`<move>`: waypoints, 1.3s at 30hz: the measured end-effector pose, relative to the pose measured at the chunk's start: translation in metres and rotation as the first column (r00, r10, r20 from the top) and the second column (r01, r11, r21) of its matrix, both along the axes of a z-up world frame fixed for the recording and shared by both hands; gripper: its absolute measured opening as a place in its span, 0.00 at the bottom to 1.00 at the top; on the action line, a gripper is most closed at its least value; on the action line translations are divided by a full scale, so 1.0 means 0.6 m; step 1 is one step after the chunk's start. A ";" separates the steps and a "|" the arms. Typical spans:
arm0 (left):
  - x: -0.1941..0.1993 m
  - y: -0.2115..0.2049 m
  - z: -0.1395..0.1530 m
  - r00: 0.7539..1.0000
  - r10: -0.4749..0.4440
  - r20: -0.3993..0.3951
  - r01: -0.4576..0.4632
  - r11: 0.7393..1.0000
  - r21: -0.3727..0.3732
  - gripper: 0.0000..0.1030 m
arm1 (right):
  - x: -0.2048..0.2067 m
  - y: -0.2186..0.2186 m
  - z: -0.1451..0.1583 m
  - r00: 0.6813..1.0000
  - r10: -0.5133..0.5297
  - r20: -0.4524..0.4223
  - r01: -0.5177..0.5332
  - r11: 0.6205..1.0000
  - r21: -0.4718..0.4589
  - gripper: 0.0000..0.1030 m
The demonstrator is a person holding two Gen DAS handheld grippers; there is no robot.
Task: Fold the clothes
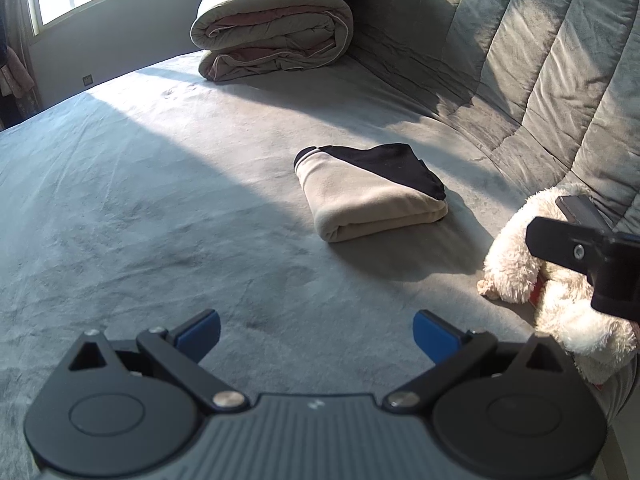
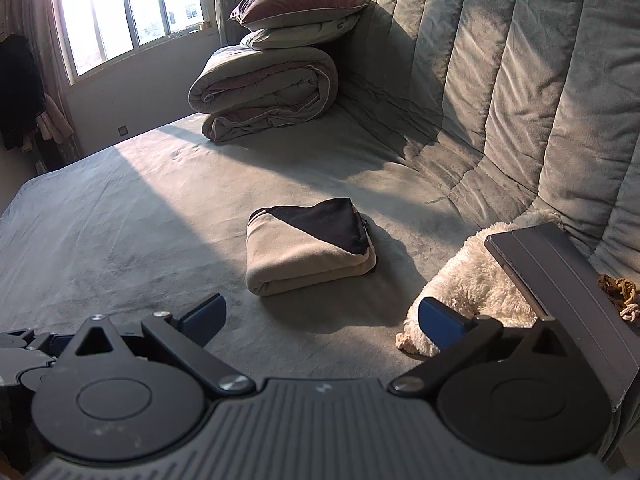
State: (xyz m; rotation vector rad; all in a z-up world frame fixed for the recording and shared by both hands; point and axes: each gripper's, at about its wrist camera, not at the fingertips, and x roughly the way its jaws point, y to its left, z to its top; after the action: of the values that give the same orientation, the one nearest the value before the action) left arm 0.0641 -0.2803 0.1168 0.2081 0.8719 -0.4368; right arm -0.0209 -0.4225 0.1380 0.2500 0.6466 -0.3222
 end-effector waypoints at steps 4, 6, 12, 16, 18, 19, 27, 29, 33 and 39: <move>-0.004 0.006 0.005 1.000 -0.003 -0.003 0.003 1.000 -0.010 0.99 | -0.004 0.006 0.006 1.000 -0.004 -0.001 0.004 1.000 -0.021 1.00; -0.006 0.008 0.010 1.000 -0.003 0.001 0.003 1.000 -0.014 0.99 | -0.006 0.008 0.009 1.000 0.001 0.001 -0.001 1.000 -0.022 1.00; -0.013 0.016 0.024 1.000 -0.001 0.013 0.002 1.000 -0.021 0.99 | -0.012 0.010 0.020 1.000 -0.001 0.012 0.002 1.000 -0.018 1.00; -0.016 0.022 0.029 1.000 -0.008 0.011 0.009 1.000 -0.028 0.99 | -0.014 0.014 0.027 1.000 0.003 0.013 -0.003 1.000 -0.019 1.00; -0.019 0.024 0.031 1.000 -0.011 0.014 0.011 1.000 -0.028 0.99 | -0.016 0.020 0.029 1.000 0.007 0.010 -0.006 1.000 -0.025 1.00; -0.020 0.025 0.032 1.000 -0.010 0.016 0.011 1.000 -0.026 0.99 | -0.016 0.022 0.030 1.000 0.008 0.009 -0.008 1.000 -0.027 1.00; -0.026 0.040 0.040 1.000 -0.005 0.027 0.005 1.000 -0.023 0.99 | -0.021 0.040 0.038 1.000 0.026 0.011 -0.026 0.999 -0.037 1.00; -0.026 0.044 0.043 1.000 -0.001 0.029 0.001 1.000 -0.023 0.99 | -0.022 0.043 0.039 0.999 0.031 0.012 -0.030 0.999 -0.039 1.00; -0.028 0.049 0.046 0.999 -0.002 0.035 0.003 1.000 -0.021 0.99 | -0.024 0.047 0.043 0.999 0.031 0.015 -0.031 0.999 -0.044 1.00; -0.031 0.055 0.053 0.999 0.000 0.042 0.002 1.000 -0.025 0.99 | -0.027 0.051 0.047 0.999 0.028 0.019 -0.027 0.998 -0.048 1.00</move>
State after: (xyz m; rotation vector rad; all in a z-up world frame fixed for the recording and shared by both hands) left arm 0.0454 -0.2472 0.1486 0.1938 0.8246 -0.4427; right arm -0.0372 -0.3917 0.1663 0.1976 0.6217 -0.3078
